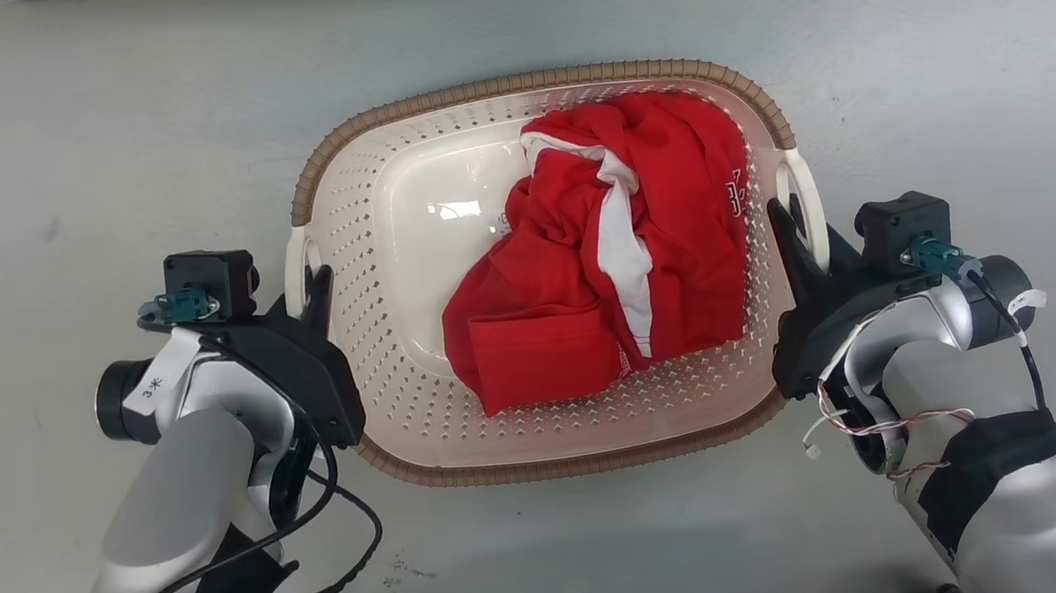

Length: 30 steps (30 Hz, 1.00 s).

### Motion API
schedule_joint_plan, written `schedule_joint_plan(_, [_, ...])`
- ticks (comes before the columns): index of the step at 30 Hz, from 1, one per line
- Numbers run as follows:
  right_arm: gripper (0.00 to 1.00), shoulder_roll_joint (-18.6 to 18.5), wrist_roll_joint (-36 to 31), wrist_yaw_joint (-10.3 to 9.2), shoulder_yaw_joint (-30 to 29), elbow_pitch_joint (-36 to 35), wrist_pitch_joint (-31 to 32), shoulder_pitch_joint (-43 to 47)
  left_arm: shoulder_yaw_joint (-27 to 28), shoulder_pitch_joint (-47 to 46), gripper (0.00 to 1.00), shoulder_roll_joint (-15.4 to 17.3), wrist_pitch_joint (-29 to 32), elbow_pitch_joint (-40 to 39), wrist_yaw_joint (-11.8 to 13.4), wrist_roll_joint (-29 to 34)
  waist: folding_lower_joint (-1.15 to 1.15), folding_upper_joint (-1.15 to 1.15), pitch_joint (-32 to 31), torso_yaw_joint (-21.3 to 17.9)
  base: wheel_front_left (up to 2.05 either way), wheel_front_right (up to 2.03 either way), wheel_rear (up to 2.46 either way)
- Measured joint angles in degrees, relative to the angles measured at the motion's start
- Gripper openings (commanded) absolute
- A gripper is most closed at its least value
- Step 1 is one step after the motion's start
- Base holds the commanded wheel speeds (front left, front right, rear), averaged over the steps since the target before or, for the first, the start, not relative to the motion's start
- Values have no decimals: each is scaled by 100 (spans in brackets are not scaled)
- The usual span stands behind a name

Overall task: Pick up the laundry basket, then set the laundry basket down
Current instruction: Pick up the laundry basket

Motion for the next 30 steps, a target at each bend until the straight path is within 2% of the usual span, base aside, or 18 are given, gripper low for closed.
schedule_joint_plan(11, [0,11,55,223,143,476,67,-222,-224,-75,0,-11,157,227,0,-286,0,0,-172,28,0,0,0])
schedule_joint_plan(18, [0,12,108,425,211,877,321,-416,-417,-81,0,-51,397,356,4,-567,0,1,-513,36,0,0,0])
schedule_joint_plan(30, [0,46,294,636,349,1481,892,-516,-614,-38,0,-100,1047,611,5,-1209,0,1,-1205,61,0,0,0])
